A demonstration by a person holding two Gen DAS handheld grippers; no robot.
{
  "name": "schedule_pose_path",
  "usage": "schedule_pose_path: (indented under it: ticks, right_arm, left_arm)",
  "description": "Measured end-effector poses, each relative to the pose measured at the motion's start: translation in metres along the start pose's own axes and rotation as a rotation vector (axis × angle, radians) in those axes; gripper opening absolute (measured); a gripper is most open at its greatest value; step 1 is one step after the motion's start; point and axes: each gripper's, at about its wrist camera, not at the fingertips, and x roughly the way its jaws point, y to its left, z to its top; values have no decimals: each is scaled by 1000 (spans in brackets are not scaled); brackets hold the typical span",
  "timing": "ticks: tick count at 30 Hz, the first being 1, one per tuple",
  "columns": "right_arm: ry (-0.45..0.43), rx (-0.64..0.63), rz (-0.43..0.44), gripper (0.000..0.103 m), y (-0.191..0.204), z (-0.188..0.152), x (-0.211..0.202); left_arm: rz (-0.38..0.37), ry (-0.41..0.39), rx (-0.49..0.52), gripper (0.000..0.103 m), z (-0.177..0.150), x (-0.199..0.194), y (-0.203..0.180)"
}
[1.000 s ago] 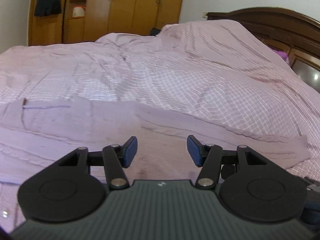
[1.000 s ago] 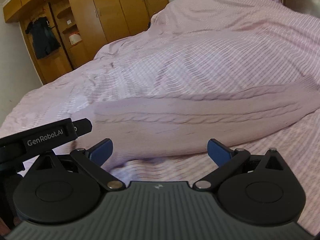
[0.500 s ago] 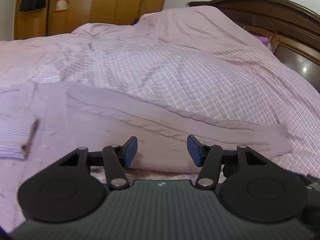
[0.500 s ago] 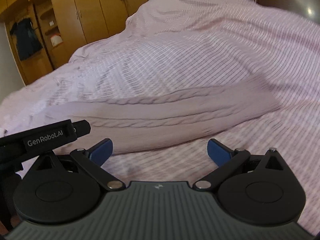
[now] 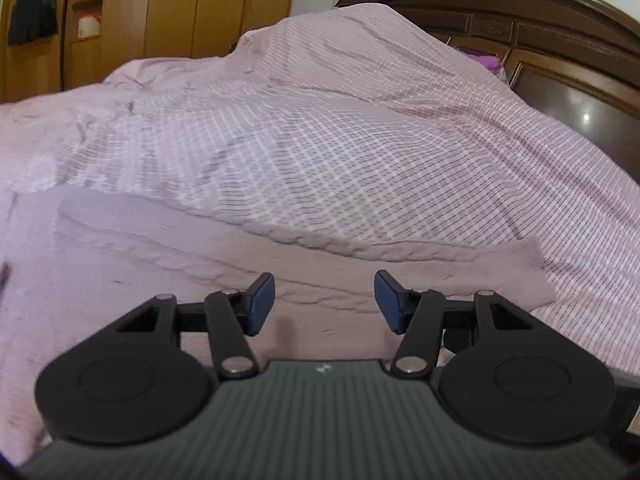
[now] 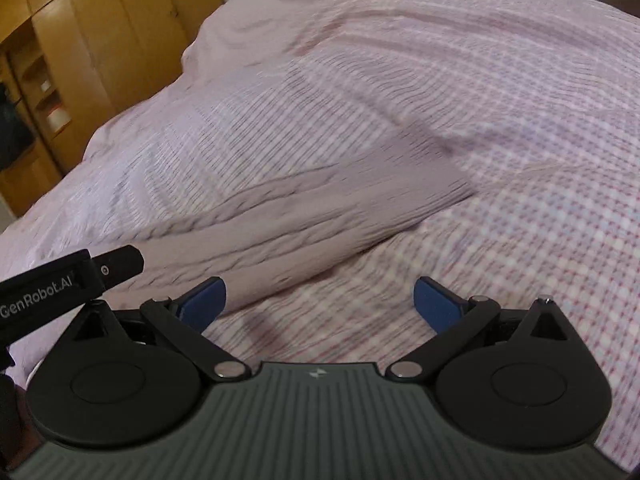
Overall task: Fold small clothes
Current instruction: 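Move the right tool along the folded strip to the other sleeve cuff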
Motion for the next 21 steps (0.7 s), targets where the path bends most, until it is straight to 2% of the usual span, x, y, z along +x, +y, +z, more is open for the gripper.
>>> schedule_pose_path:
  ticks: [3, 6, 8, 12, 14, 16, 17, 19, 21]
  right_arm:
    - [-23, 53, 13, 103, -18, 6, 7]
    - [-59, 178, 74, 103, -41, 13, 9]
    - [-43, 204, 91, 103, -46, 20, 18]
    - [-39, 182, 70, 103, -37, 24, 35]
    - [-55, 195, 114, 103, -37, 27, 44]
    - [-106, 239, 178, 103, -42, 28, 52]
    - [-130, 275, 232, 103, -47, 28, 57]
    - [-191, 333, 286, 103, -54, 27, 59]
    - [-236, 365, 321, 103, -58, 24, 57]
  left_arm:
    - [-31, -14, -34, 57, 0, 2, -5]
    - [-37, 4, 47, 57, -3, 3, -11]
    - [-28, -5, 89, 57, -8, 2, -9]
    - [-44, 35, 13, 57, -6, 10, 5]
    - [-44, 46, 1, 57, -6, 13, 9]
    - [-34, 48, 31, 57, -1, 14, 11]
    - [-29, 39, 55, 57, 2, 13, 13]
    - [-11, 7, 97, 57, 10, 9, 17]
    - [9, -9, 95, 57, 17, 6, 26]
